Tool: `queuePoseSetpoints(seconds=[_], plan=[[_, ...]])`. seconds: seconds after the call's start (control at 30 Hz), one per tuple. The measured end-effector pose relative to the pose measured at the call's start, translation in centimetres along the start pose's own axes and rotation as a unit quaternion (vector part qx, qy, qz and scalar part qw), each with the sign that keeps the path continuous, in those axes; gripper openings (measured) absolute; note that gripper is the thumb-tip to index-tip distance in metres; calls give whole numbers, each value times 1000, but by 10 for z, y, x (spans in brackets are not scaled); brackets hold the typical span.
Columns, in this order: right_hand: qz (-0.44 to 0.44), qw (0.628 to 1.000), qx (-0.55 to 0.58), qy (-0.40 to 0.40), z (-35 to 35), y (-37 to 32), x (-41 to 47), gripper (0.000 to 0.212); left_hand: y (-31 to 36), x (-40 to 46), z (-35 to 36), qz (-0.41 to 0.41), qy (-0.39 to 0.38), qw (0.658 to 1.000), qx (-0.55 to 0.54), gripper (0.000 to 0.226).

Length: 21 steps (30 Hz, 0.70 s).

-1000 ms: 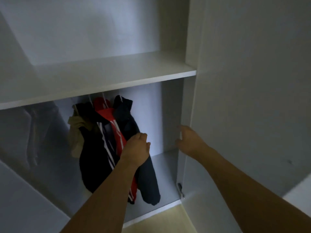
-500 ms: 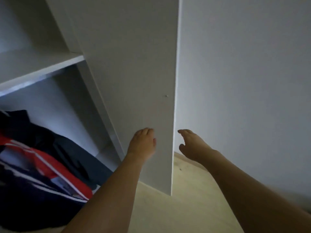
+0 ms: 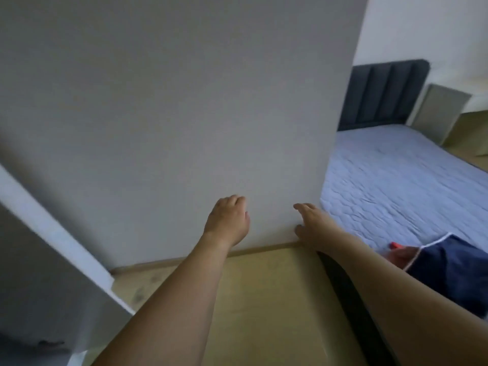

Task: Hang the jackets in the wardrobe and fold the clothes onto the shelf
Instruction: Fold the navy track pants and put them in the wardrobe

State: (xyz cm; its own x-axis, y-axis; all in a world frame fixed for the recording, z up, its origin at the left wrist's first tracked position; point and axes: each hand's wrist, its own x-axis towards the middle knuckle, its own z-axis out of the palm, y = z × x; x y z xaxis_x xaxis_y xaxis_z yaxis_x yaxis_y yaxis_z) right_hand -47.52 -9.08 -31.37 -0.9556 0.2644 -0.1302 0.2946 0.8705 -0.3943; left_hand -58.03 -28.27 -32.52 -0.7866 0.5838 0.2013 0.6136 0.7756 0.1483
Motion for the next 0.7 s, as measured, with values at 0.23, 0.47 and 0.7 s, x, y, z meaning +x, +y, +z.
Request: queuePoseSetpoints(seconds=[0.23, 0.47, 0.7], plan=[[118, 992, 34, 19, -71, 214, -52, 57, 230, 77, 54, 134, -40, 990, 27, 43], [198, 978, 54, 30, -115, 397, -82, 56, 391, 146, 143, 181, -102, 978, 15, 42], [285, 956, 54, 37, -175, 610, -136, 44, 610, 192, 220, 225, -141, 964, -4, 39]])
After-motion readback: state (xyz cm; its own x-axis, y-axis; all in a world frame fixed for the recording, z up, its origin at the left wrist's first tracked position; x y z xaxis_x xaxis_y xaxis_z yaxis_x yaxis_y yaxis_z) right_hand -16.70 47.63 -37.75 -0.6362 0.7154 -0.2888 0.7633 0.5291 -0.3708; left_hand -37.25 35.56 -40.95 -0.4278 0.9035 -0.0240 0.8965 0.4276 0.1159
